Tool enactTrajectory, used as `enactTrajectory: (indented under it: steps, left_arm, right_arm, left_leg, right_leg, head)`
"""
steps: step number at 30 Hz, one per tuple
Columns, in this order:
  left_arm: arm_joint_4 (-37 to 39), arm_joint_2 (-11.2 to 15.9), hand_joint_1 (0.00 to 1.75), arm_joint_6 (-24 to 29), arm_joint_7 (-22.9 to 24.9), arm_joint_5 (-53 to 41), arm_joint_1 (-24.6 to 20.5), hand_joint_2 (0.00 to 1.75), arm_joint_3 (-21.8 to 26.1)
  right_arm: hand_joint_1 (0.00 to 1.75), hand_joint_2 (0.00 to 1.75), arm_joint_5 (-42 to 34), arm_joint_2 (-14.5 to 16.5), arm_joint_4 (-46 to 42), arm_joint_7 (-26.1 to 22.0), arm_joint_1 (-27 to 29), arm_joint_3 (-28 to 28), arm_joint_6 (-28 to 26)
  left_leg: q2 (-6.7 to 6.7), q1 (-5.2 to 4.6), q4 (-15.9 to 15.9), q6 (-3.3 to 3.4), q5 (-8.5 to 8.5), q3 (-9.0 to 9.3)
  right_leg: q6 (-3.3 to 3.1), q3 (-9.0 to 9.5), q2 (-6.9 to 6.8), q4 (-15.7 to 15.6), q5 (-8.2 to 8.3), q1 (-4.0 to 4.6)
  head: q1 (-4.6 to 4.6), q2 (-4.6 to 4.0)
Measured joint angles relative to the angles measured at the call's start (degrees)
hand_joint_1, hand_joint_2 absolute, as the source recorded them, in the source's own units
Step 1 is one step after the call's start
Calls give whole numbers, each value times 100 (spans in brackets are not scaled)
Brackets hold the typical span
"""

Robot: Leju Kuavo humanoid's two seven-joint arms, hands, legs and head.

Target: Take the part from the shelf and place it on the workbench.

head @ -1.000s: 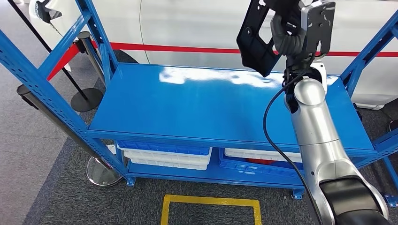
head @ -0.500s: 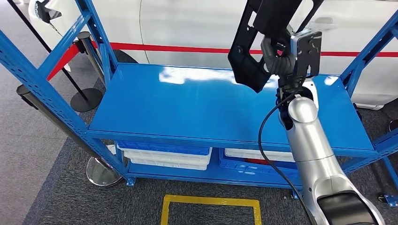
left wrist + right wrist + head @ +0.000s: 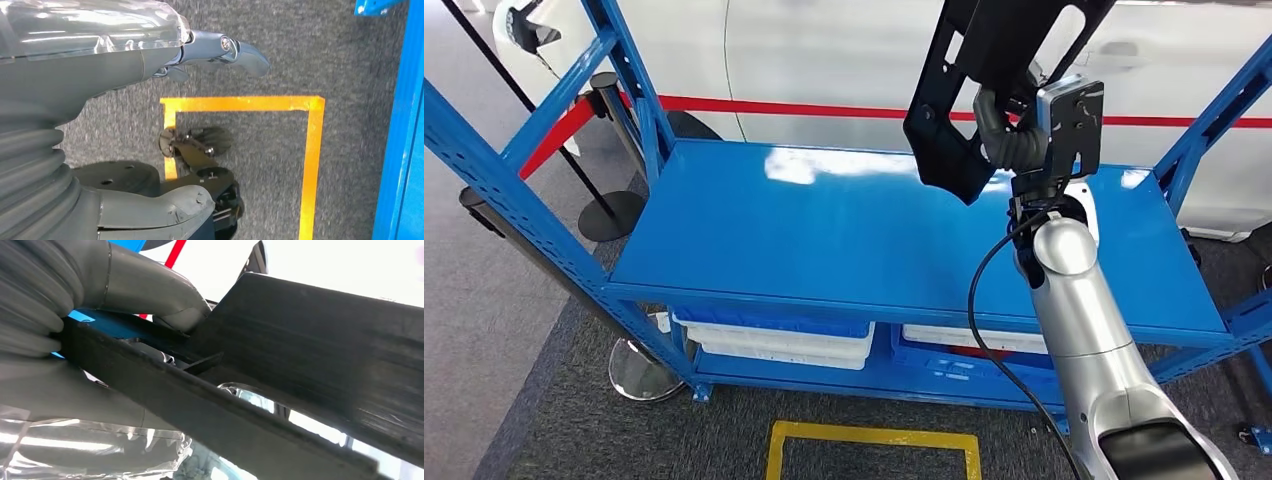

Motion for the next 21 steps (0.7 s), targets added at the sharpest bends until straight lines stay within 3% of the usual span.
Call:
enactTrajectory:
  steps: [4, 6, 8, 10, 11, 14, 15, 16, 19, 20, 21]
  left_arm:
    - [0, 11, 0, 68, 78, 17, 23, 175, 24]
    - [0, 19, 0, 91, 123, 2, 37, 175, 34]
    - [0, 20, 0, 121, 158, -22, 40, 175, 35]
    - [0, 21, 0, 157, 191, -46, 43, 175, 34]
    - [0, 21, 0, 179, 209, -64, 45, 175, 34]
    - [-1, 27, 0, 242, 250, -143, 39, 175, 33]
    - [-2, 30, 0, 256, 257, -168, 36, 175, 32]
    - [-2, 29, 0, 266, 260, -188, 33, 175, 31]
    - [-1, 8, 0, 296, 273, -241, 32, 175, 28]
    - [-1, 1, 0, 306, 280, -253, 33, 175, 28]
    - [0, -7, 0, 314, 287, -261, 30, 175, 27]
  right_arm:
    - [175, 175, -9, 66, -9, 3, 8, 22, -3]
    - [175, 175, 24, 121, -13, -8, 0, 56, -46]
    - [175, 175, 51, 146, -15, -10, 5, 81, -80]
    - [175, 175, 71, 148, -16, -9, 20, 98, -86]
    - [175, 175, 80, 148, -20, -9, 26, 107, -87]
    - [175, 175, 93, 146, -55, -4, 29, 119, -97]
    - [175, 175, 96, 145, -67, -3, 28, 120, -103]
    - [175, 175, 98, 145, -74, -3, 27, 120, -107]
    - [175, 175, 104, 140, -75, -2, 29, 123, -113]
    - [175, 175, 105, 136, -75, -2, 27, 123, -116]
    - [175, 175, 108, 132, -75, -2, 24, 124, -120]
  left_leg:
    - [-7, -2, 80, -137, -34, -87]
    - [18, 18, 476, -202, -368, -242]
    - [31, 23, 1250, -246, -825, -510]
    - [33, 23, 1704, -243, -995, -607]
    - [33, 20, 1595, -219, -922, -491]
    - [38, -26, 421, -79, -554, 271]
    - [42, -51, 143, -44, -492, 437]
    - [46, -75, -1, -22, -473, 508]
    - [62, -73, -128, 41, -326, 493]
    - [76, -55, -177, 77, -260, 476]
    - [90, -36, -226, 105, -185, 438]
  right_leg:
    - [-189, -81, 14, -43, 56, 14]
    - [-289, -132, 2, -64, 115, 6]
    - [-349, -198, -14, -59, 163, 32]
    - [-372, -276, -27, -44, 213, 68]
    - [-375, -313, -28, -35, 238, 86]
    - [-359, -389, -30, -23, 312, 131]
    - [-335, -397, -34, -32, 342, 131]
    - [-303, -401, -39, -44, 374, 121]
    - [-198, -423, -39, -72, 421, 107]
    - [-176, -456, -33, -19, 341, 110]
    - [-155, -532, -25, 169, 150, 110]
  head:
    - [-36, 1]
    - [-61, 0]
    - [-82, 0]
    - [-83, 0]
    - [-84, 0]
    - [-77, 0]
    - [-75, 0]
    - [-72, 0]
    - [-68, 0]
    - [-62, 0]
    - [-54, 0]
